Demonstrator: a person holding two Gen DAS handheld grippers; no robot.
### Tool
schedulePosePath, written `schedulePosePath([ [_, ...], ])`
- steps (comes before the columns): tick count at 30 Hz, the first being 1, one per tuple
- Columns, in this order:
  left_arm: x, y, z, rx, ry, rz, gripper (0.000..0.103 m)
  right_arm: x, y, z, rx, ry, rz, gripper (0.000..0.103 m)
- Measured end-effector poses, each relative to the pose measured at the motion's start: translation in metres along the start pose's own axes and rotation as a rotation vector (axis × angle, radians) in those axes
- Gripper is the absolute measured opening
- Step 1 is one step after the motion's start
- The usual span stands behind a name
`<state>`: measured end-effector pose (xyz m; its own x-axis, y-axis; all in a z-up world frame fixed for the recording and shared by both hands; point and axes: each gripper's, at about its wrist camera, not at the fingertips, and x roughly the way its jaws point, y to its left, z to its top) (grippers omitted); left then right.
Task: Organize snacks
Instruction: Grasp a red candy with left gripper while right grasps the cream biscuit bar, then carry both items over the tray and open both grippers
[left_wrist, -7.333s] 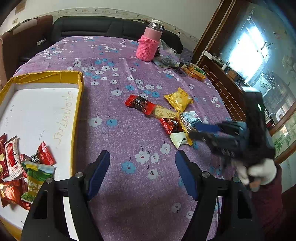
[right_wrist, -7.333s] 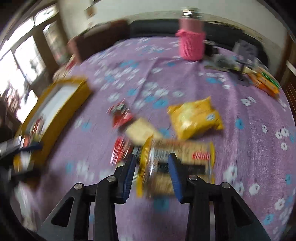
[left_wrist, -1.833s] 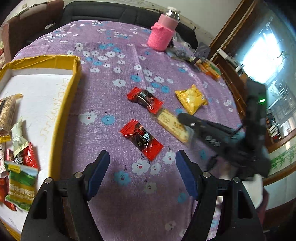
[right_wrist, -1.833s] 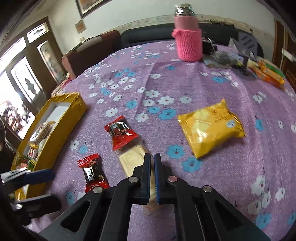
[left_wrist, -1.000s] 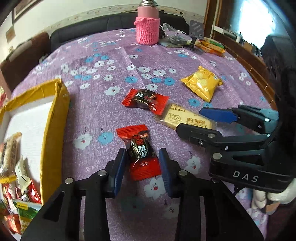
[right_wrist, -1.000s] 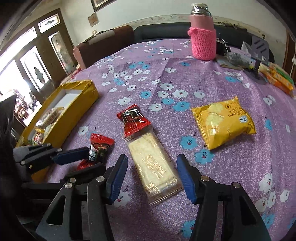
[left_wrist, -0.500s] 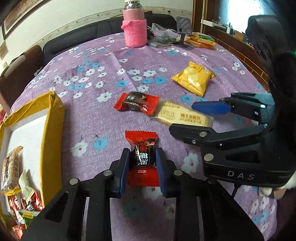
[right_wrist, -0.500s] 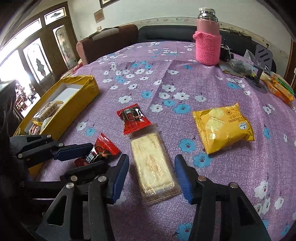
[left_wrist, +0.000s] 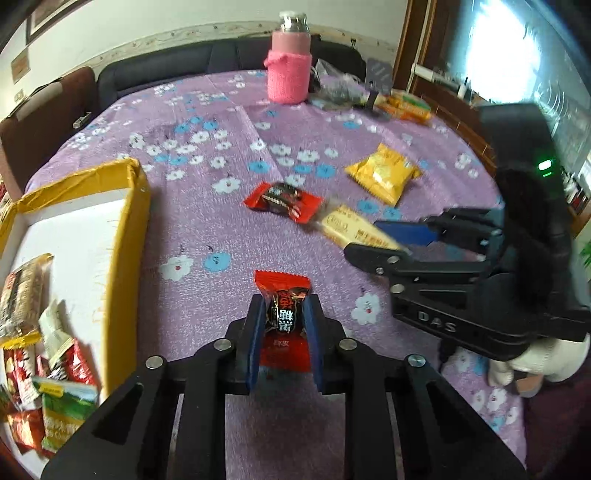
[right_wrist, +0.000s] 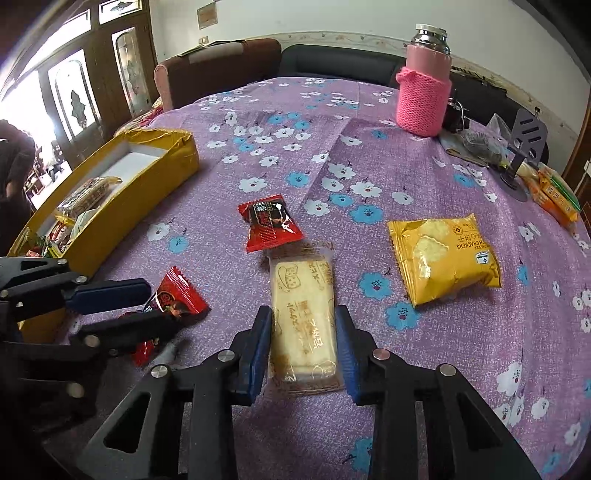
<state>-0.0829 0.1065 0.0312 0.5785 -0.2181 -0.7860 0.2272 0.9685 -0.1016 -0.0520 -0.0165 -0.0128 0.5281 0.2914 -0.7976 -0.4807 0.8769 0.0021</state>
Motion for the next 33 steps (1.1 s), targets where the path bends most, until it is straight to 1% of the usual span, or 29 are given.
schedulePosePath([
  [6, -0.027, 0.01, -0.005, -0.037, -0.058, -0.022, 0.019, -0.008, -0.003, 0.0, 0.029, -0.024, 0.029, 0.035],
  [9, -0.037, 0.019, -0.004, -0.065, -0.058, -0.045, 0.019, -0.018, -0.007, 0.003, 0.059, -0.057, 0.044, 0.035],
  [12, -0.052, 0.029, 0.0, -0.094, -0.102, -0.047, 0.019, -0.033, -0.014, 0.004, 0.125, -0.112, 0.1, 0.035],
  [15, -0.05, 0.028, -0.001, -0.102, -0.1, -0.065, 0.019, -0.039, -0.016, 0.005, 0.141, -0.139, 0.102, 0.035],
  [17, -0.044, 0.024, -0.002, -0.094, -0.089, -0.06, 0.019, -0.038, -0.019, 0.006, 0.161, -0.138, 0.114, 0.035],
  [19, -0.033, 0.019, -0.001, -0.088, -0.067, -0.072, 0.02, -0.036, -0.022, 0.006, 0.171, -0.133, 0.121, 0.035],
  [20, -0.023, 0.015, 0.001, -0.075, -0.04, -0.069, 0.021, -0.036, -0.023, 0.006, 0.179, -0.13, 0.126, 0.035],
  [21, -0.017, 0.011, 0.001, -0.061, -0.021, -0.059, 0.026, -0.037, -0.024, 0.005, 0.184, -0.13, 0.131, 0.035],
  [22, -0.011, 0.007, 0.001, -0.047, -0.008, -0.049, 0.034, -0.038, -0.026, 0.004, 0.192, -0.13, 0.137, 0.035],
  [23, -0.001, 0.002, 0.001, -0.027, 0.012, -0.038, 0.039, -0.038, -0.027, 0.004, 0.197, -0.131, 0.14, 0.035],
  [24, 0.004, -0.001, 0.0, -0.014, 0.025, -0.028, 0.046, -0.038, -0.028, 0.004, 0.202, -0.132, 0.145, 0.035],
  [25, 0.01, -0.004, 0.001, 0.0, 0.039, -0.011, 0.05, -0.038, -0.029, 0.004, 0.208, -0.133, 0.15, 0.035],
  [27, 0.025, -0.012, 0.002, 0.044, 0.065, 0.027, 0.05, -0.038, -0.029, 0.004, 0.218, -0.131, 0.158, 0.035],
  [28, 0.03, -0.015, 0.001, 0.067, 0.073, 0.051, 0.048, -0.037, -0.03, 0.003, 0.222, -0.13, 0.16, 0.035],
  [29, 0.03, -0.019, 0.0, 0.093, 0.05, 0.071, 0.04, -0.037, -0.03, 0.003, 0.225, -0.13, 0.157, 0.035],
  [30, 0.029, -0.019, 0.001, 0.088, 0.053, 0.049, 0.022, -0.036, -0.03, 0.003, 0.228, -0.129, 0.156, 0.035],
  [31, 0.028, -0.018, 0.001, 0.08, 0.06, 0.04, 0.022, -0.036, -0.031, 0.003, 0.229, -0.13, 0.157, 0.035],
  [33, 0.023, -0.018, 0.0, 0.079, 0.051, 0.032, 0.022, -0.037, -0.031, 0.003, 0.235, -0.137, 0.16, 0.035],
])
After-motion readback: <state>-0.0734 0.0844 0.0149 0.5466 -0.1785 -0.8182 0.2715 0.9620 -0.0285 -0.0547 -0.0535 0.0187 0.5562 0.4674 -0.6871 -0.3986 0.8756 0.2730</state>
